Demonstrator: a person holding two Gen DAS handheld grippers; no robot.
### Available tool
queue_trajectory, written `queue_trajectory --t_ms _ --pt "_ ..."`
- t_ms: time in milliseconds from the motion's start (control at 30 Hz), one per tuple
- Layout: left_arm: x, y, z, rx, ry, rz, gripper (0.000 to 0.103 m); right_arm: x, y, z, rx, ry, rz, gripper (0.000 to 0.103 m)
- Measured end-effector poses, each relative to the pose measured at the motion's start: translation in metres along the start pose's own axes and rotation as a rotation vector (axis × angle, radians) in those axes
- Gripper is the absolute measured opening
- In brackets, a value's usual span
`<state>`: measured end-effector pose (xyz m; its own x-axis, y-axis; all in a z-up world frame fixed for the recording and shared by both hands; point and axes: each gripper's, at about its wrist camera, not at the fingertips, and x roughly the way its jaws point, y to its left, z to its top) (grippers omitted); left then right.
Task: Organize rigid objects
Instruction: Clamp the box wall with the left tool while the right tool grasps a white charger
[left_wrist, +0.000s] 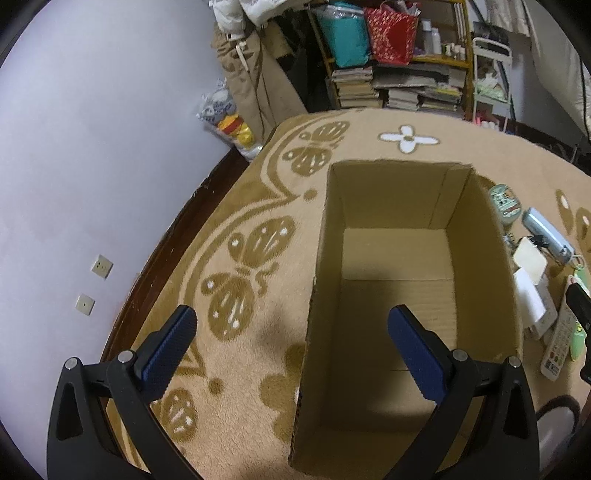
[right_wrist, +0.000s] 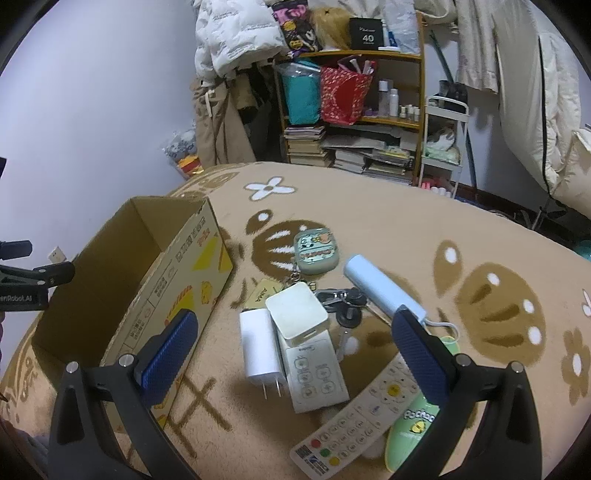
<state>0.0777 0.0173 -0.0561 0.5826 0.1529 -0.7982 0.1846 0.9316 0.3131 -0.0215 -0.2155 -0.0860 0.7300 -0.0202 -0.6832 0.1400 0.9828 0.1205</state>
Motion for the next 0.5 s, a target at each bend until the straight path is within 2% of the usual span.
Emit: queue_trajectory --t_ms 500 --pt "0.044 0.008 -0.005 -0.021 0.175 0.098 0.102 0.032 0.004 -0.004 -0.011 0.075 0.014 0.103"
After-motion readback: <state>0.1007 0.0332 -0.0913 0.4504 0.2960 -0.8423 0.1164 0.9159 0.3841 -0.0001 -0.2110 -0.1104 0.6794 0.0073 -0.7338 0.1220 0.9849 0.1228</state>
